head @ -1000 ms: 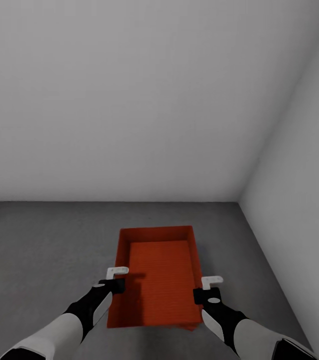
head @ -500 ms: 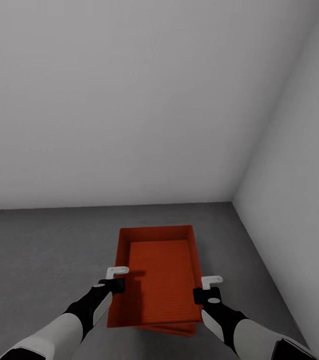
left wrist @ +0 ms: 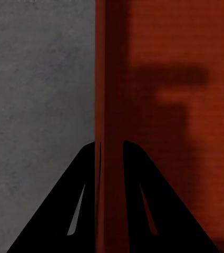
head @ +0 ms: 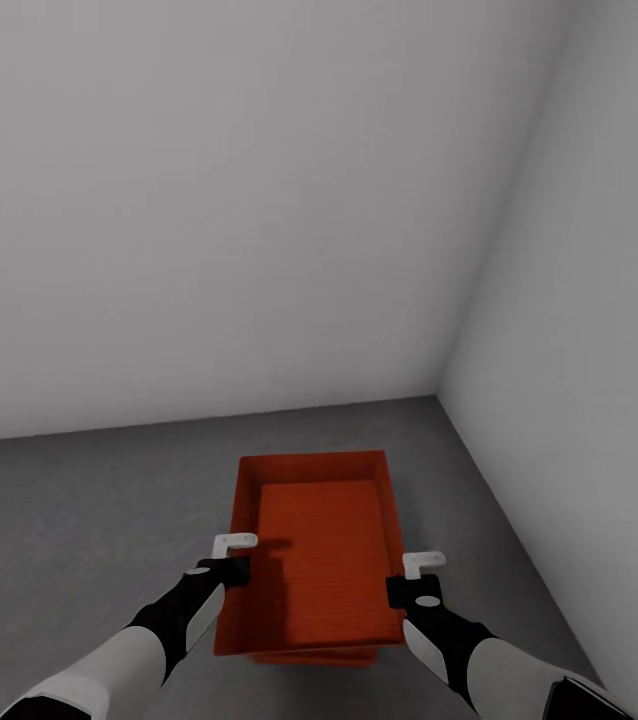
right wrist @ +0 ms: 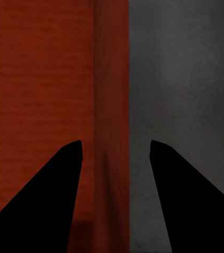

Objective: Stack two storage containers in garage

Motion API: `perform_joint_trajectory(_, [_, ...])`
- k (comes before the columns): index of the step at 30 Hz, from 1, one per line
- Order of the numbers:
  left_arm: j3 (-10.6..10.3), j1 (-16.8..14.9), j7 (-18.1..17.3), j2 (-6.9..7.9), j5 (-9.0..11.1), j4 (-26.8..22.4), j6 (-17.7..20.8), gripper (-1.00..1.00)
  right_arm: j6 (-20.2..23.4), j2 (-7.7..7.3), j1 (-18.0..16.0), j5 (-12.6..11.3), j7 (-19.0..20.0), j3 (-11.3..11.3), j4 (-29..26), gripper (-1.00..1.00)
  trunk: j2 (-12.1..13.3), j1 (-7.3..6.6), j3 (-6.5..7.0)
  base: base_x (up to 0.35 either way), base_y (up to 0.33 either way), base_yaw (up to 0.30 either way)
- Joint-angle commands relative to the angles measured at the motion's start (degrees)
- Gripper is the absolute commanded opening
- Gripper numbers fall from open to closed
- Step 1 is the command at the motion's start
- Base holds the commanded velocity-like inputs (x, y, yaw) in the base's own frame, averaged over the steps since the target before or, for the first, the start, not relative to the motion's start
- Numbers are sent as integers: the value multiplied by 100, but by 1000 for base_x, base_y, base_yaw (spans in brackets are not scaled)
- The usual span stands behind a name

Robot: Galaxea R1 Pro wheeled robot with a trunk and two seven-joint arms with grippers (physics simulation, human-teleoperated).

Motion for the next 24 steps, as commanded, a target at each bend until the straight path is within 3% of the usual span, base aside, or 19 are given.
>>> perform_joint_trajectory(1, [-259,0,79,6,50,-36,29,-100,165,0,-8,-185,-16,3,14,-100,-10,3,-9,0,0,-194])
perform_joint_trajectory(9, [-259,0,79,6,54,-36,48,-100,165,-3,-8,-185,-16,3,14,-100,-10,3,-9,28,2,-151])
perform_joint_trajectory(24, [-259,0,79,6,49,-36,57,-100,165,-6,-8,-185,-16,3,14,-100,-10,3,-9,279,90,-5])
